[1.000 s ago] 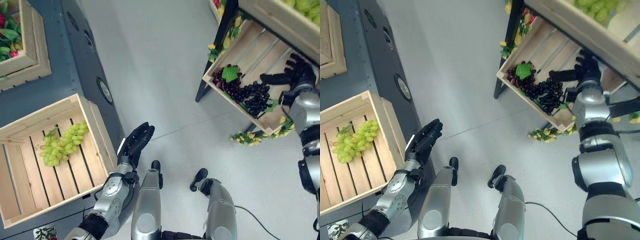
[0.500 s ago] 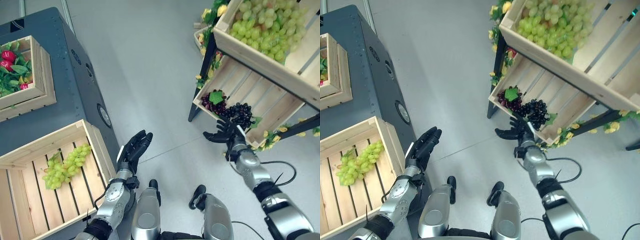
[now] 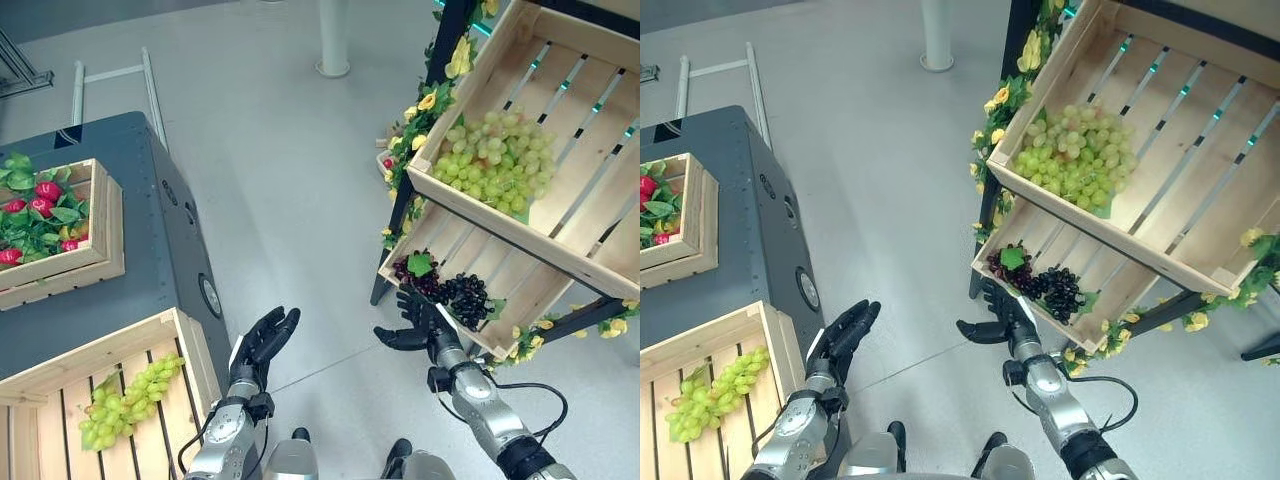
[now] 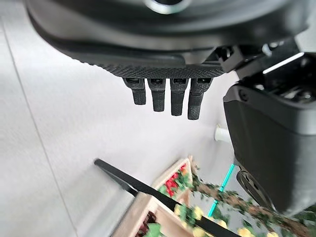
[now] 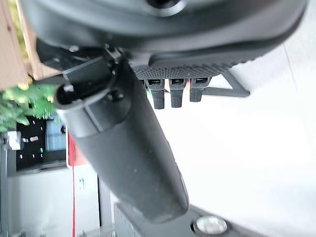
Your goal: Pick up the fruits from the basket on one side to the basket on the other side
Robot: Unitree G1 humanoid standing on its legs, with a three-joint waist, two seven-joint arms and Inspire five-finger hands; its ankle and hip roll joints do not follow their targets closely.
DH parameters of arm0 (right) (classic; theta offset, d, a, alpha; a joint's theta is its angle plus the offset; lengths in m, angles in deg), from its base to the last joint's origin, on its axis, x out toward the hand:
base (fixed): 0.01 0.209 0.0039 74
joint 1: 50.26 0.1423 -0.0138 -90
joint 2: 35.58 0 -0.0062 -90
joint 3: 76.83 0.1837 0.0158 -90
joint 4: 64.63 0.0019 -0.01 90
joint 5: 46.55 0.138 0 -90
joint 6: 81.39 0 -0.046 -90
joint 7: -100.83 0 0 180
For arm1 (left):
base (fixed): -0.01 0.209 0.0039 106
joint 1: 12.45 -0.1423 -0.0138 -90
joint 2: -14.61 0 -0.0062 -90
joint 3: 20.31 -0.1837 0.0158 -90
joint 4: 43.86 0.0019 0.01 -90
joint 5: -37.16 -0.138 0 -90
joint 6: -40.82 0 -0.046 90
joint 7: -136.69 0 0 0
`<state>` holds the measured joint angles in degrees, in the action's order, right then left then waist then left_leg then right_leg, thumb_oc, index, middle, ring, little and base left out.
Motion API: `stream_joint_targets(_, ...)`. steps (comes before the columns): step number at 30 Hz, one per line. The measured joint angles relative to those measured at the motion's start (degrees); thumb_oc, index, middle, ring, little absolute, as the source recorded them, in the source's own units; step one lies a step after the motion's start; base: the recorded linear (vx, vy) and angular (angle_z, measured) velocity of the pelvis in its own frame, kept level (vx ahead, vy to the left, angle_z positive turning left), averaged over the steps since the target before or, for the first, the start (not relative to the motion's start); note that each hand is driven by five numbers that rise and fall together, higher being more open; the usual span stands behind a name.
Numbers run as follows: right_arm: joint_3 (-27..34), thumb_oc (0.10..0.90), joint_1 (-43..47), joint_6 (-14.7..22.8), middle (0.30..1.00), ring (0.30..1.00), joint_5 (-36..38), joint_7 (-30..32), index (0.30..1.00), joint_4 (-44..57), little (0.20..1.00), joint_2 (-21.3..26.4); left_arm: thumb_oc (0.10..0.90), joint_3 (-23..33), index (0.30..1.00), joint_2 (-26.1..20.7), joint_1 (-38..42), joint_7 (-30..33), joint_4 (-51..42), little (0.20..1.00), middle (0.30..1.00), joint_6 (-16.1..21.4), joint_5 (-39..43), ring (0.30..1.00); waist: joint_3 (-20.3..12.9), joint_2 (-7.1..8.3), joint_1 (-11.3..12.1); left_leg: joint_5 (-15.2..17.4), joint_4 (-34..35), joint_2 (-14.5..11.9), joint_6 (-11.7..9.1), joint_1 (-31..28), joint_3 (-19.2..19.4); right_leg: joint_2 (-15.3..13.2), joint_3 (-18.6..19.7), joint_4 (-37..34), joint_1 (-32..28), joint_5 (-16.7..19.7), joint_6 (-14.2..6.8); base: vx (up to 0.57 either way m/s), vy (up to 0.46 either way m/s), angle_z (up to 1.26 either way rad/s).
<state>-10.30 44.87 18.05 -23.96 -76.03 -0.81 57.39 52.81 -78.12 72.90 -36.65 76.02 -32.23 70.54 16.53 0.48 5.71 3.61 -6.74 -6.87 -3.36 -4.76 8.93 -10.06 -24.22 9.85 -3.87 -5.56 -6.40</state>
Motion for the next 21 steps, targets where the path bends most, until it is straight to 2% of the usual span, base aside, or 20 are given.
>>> stream_joint_targets(4, -2.2, 0.800, -1.0, 0.0, 0.900, 0.900, 0.4, -1.0, 0.900, 0.5, 0.900, 0.6, 0.800, 1.7, 0.900, 0.8, -2.3, 0.5, 0.0, 0.900, 0.900, -0.3, 0.1, 0.900, -1.7, -1.37, 0.5, -4.6, 5.2, -0.1, -0.2, -0.1, -0.1, 1.6, -2.0, -2.8, -0.8, 0.8, 0.4, -0.11, -0.079, 0.41)
stream_joint_targets(5, -2.1, 0.800, -1.4, 0.0, 0.900, 0.900, 0.4, -1.1, 0.900, 0.6, 0.900, 0.8, 0.800, 1.5, 0.900, 1.0, -1.2, 0.2, 0.4, 0.900, 0.900, -0.3, 0.0, 0.900, -1.8, -1.50, -0.1, -6.2, 3.9, 0.4, 0.7, 2.5, 2.3, 1.1, -3.9, -2.6, -0.9, 0.7, 0.6, -0.15, -0.023, 1.51)
stream_joint_targets(6, -1.9, 0.800, -1.8, 0.0, 0.900, 0.900, 0.6, -1.1, 0.900, 0.5, 0.900, 1.6, 0.800, 1.4, 0.900, 1.6, 1.2, -0.5, 0.8, 0.900, 0.900, -0.3, 0.0, 0.900, -1.9, -1.41, -1.3, -8.2, 0.9, 0.9, 2.9, 6.4, 8.6, -0.4, -7.9, -3.2, -1.2, 0.3, 1.2, -0.09, 0.024, 1.62)
stream_joint_targets(7, -2.0, 0.800, -2.0, 0.0, 0.900, 0.900, 0.6, -1.2, 0.900, 0.5, 0.900, 1.8, 0.800, 1.5, 0.900, 1.8, 2.0, -0.8, 0.7, 0.900, 0.900, -0.2, 0.0, 0.900, -2.0, -1.69, -1.0, -8.8, 0.5, 0.9, 3.1, 7.5, 12.0, -0.5, -9.1, -3.0, -1.3, 0.2, 1.4, -0.05, 0.168, 1.38)
stream_joint_targets(8, -2.1, 0.800, -2.4, 0.0, 0.900, 0.900, 0.6, -1.5, 0.900, 0.3, 0.900, 2.3, 0.800, 1.5, 0.900, 1.9, 2.2, -1.2, 0.3, 0.900, 0.900, -0.1, 0.0, 0.900, -2.2, -2.14, 0.5, -7.6, -0.5, 0.6, 3.7, 7.6, 15.9, -0.7, -10.0, -2.4, -1.3, -0.2, 1.5, 0.01, 0.141, 0.52)
stream_joint_targets(9, -2.1, 0.800, -2.5, 0.1, 0.900, 0.900, 0.6, -1.6, 0.900, 0.3, 0.900, 1.9, 0.800, 1.5, 0.900, 1.7, 1.9, -1.2, 0.4, 0.900, 0.900, 0.0, 0.0, 0.900, -2.2, -2.09, 0.7, -6.7, -1.2, 0.6, 3.7, 7.3, 17.0, -1.1, -10.3, -2.2, -1.3, -0.4, 1.4, 0.02, 0.203, 0.24)
stream_joint_targets(10, -2.1, 0.800, -2.8, 0.3, 0.900, 0.900, 0.7, -1.6, 0.900, 0.3, 0.900, 0.6, 0.800, 1.6, 0.900, 1.2, 1.3, -0.8, 0.6, 0.900, 0.900, -0.1, 0.0, 0.900, -2.6, -1.39, 0.6, -5.2, -3.1, 1.3, 5.4, 6.9, 18.1, -2.3, -11.1, -2.1, -1.3, -0.3, 1.2, 0.03, 0.113, 0.09)
stream_joint_targets(11, -2.4, 0.800, -2.9, 0.4, 0.900, 0.900, 1.2, -1.6, 0.900, 0.4, 0.900, -0.2, 0.800, 1.5, 0.900, 1.0, 0.6, 0.0, 0.7, 0.900, 0.900, -0.3, -0.7, 0.900, -3.1, -1.10, 0.4, -4.5, -1.5, 2.7, 4.1, 5.9, 17.2, -2.8, -11.1, -2.5, -1.5, 0.2, 0.5, 0.03, 0.130, 0.15)
stream_joint_targets(12, -2.4, 0.800, -3.1, 0.7, 0.900, 0.900, 2.0, -1.6, 0.900, 0.5, 0.900, -0.2, 0.800, 1.3, 0.900, 1.1, 0.6, 0.4, 0.7, 0.900, 0.900, -0.3, -1.7, 0.900, -3.5, -1.67, -0.3, -4.2, 0.8, 2.9, 4.0, 4.7, 15.4, -2.4, -11.2, -2.7, -1.6, 0.9, -0.1, 0.03, 0.104, 0.25)
stream_joint_targets(13, -2.3, 0.800, -3.4, 0.8, 0.900, 0.900, 3.0, -1.6, 0.900, 0.3, 0.900, -1.0, 0.800, 1.0, 0.900, 0.8, 1.0, 0.5, 0.8, 0.900, 0.900, -0.4, -2.5, 0.900, -3.8, -1.65, -0.8, -4.7, 4.8, 3.9, 6.3, 3.4, 14.8, -2.4, -11.1, -2.9, -1.6, 1.3, -0.3, 0.04, 0.119, 0.38)
stream_joint_targets(14, -2.3, 0.800, -4.0, 1.0, 0.900, 0.900, 3.2, -1.6, 0.900, 0.3, 0.900, -1.4, 0.800, 0.8, 0.900, 0.4, 1.0, 0.5, 0.6, 0.900, 0.900, -0.4, -3.3, 0.900, -4.2, -1.12, -1.1, -5.5, 6.5, 4.7, 6.8, 2.7, 14.8, -2.8, -11.0, -3.0, -1.6, 1.6, -0.6, 0.04, 0.117, 0.33)
stream_joint_targets(16, -2.3, 0.800, -5.4, 1.1, 0.900, 0.900, 3.2, -2.0, 0.900, 0.5, 0.900, -2.2, 0.800, 1.0, 0.900, -0.1, 0.2, 0.5, 0.4, 0.900, 0.900, -0.4, -3.4, 0.900, -5.4, -0.58, -1.0, -6.2, 8.5, 6.0, 7.3, 2.3, 14.1, -3.0, -10.9, -4.6, -1.8, 2.5, -1.4, 0.05, 0.126, 0.20)
stream_joint_targets(21, -2.2, 0.800, -6.5, 1.1, 0.900, 0.900, 2.7, -2.2, 0.900, 0.6, 0.900, -2.8, 0.800, 1.7, 0.900, -0.3, -2.0, 0.6, 0.1, 0.900, 0.900, -0.4, -3.4, 0.900, -5.9, -1.02, -0.1, -7.0, 11.0, 7.9, 8.2, 1.4, 13.0, -3.2, -11.1, -6.5, -3.0, 3.9, -2.8, 0.08, 0.150, 0.17)
